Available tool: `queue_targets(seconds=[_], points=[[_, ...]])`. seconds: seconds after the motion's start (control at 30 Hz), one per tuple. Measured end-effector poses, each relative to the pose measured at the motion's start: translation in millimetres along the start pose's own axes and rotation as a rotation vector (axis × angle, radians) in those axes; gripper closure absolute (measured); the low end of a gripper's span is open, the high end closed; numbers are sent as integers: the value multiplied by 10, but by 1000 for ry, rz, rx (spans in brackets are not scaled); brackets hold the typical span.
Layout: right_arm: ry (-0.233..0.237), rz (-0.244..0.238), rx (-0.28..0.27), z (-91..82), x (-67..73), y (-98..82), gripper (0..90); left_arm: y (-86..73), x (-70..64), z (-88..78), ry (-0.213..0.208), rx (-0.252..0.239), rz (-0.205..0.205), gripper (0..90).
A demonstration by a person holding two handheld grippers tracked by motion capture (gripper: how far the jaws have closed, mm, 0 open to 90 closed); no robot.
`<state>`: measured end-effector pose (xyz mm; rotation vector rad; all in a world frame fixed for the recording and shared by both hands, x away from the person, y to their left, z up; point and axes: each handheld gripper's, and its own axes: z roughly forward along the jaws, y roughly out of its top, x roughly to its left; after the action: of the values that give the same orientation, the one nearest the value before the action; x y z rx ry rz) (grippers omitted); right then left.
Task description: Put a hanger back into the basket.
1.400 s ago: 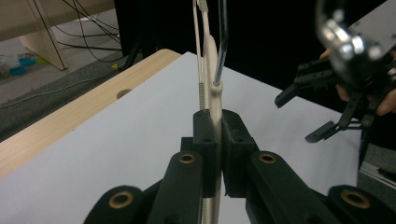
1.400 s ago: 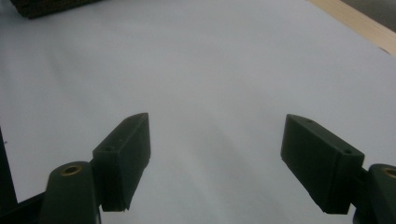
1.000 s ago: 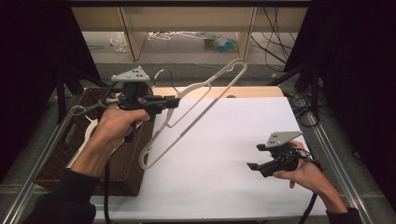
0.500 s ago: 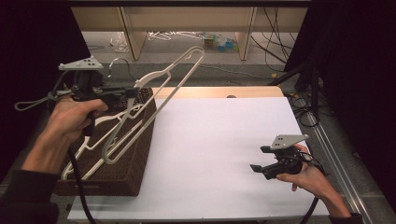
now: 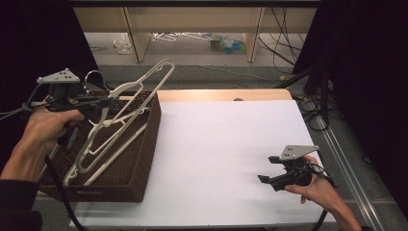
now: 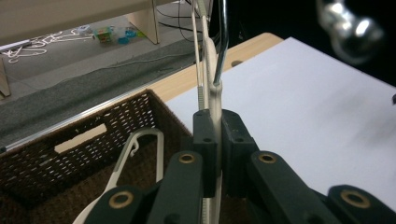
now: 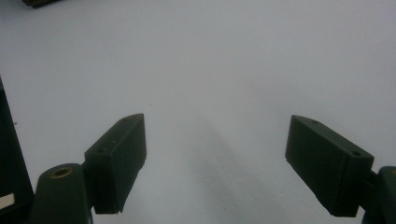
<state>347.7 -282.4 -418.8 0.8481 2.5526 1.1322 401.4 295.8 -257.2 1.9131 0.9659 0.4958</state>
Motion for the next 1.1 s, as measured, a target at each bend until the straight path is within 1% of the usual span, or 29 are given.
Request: queue_targets(seconds=[0.03,0.07,0.1,0.13,0.17,0.2,0.23,0.27,0.3,0.33,0.37,0.4,0.43,0.53,0.57,0.6,0.63,0.7,0.73,0.77,0.8,0.83,0.9,0.97,1.07,1.1], points=[[0,-1,-3,0,4,1,212,-62,32,5,3,1,6,856],[-1,6,-2,-2,21,3,211,-87,57,-6,9,20,13,856],[-3,-4,-7,4,23,1,211,-119,69,0,9,11,2,856],[-2,-2,-5,4,32,1,210,-153,97,-10,19,24,9,856],[4,2,-2,4,42,2,210,-202,128,-12,25,20,12,856],[2,-5,-5,11,47,1,210,-228,150,-18,33,23,18,856],[4,3,-2,11,56,1,210,-266,185,-26,39,35,23,856],[7,4,-2,14,60,2,211,-313,218,-23,49,33,10,856],[10,2,1,20,61,2,211,-347,246,-23,55,36,7,856],[7,-5,1,25,59,2,211,-379,276,-27,59,43,16,856],[8,-6,1,27,58,3,211,-407,294,-26,62,47,11,856],[10,-2,3,28,60,2,211,-433,318,-30,66,58,18,856],[9,-2,4,29,60,0,211,-460,337,-23,68,55,15,856],[11,-5,4,32,57,-2,211,-519,369,-15,75,74,11,856],[11,-4,3,34,55,-3,211,-540,383,-17,82,90,23,856],[11,-4,4,35,55,-5,211,-561,385,-9,81,90,12,856],[11,-5,3,35,54,-6,211,-579,398,-14,82,96,24,856],[10,-4,2,32,54,-6,212,-617,407,-12,81,99,15,856],[11,-4,1,31,53,-5,211,-643,419,-8,79,95,19,856],[11,-3,1,31,53,-6,211,-667,427,-5,81,99,14,856],[10,-6,1,31,54,-7,211,-685,437,-9,91,111,23,856],[10,-5,2,32,56,-7,212,-721,444,5,88,106,14,856],[8,-11,5,39,55,-10,212,-762,458,12,93,126,19,856],[11,-12,7,47,54,-15,212,-800,465,28,85,123,9,856],[15,-10,8,52,52,-17,212,-852,480,45,84,141,12,856],[13,-6,14,52,56,-19,212,-870,478,59,84,147,4,856]])
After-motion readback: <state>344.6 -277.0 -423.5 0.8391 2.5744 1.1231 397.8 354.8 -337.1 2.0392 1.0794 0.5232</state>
